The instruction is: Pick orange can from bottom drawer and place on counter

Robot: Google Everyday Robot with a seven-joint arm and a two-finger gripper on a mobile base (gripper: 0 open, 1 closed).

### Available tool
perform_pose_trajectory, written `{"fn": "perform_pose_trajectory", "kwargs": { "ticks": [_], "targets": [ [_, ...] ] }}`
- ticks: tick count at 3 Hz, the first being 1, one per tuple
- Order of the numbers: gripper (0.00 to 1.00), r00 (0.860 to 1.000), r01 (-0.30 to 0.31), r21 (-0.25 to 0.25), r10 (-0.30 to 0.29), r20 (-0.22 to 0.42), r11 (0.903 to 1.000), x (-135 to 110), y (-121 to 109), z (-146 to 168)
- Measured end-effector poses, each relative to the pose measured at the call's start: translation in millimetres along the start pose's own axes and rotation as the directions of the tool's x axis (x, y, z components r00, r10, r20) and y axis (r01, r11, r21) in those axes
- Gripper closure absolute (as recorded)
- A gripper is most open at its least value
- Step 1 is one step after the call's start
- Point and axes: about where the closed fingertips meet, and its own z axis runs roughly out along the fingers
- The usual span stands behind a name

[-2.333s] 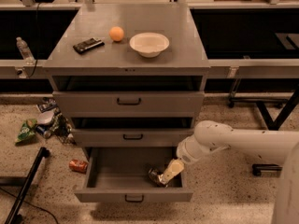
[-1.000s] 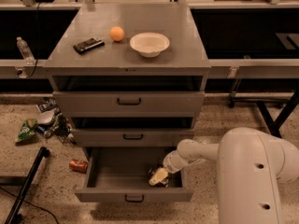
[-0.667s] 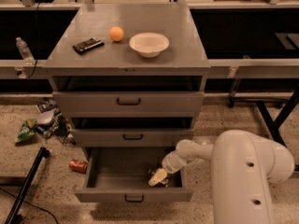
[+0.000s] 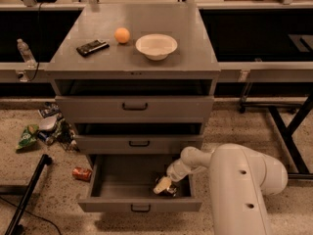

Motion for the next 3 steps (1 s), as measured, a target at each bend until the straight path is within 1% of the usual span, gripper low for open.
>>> {"fn": "perform_pose_trajectory", "kwargs": {
  "ticks": [1, 2, 3],
  "targets": [
    [0.21, 1.0, -0.007, 0.01, 0.007, 0.001, 0.9999, 5, -6, 7],
    [0.17, 1.0, -0.015, 0.029, 0.016, -0.006, 0.9995, 12, -11, 16],
    [0.19, 1.0, -0.023, 0.064, 0.025, -0.015, 0.9977, 18, -17, 27]
  ]
}}
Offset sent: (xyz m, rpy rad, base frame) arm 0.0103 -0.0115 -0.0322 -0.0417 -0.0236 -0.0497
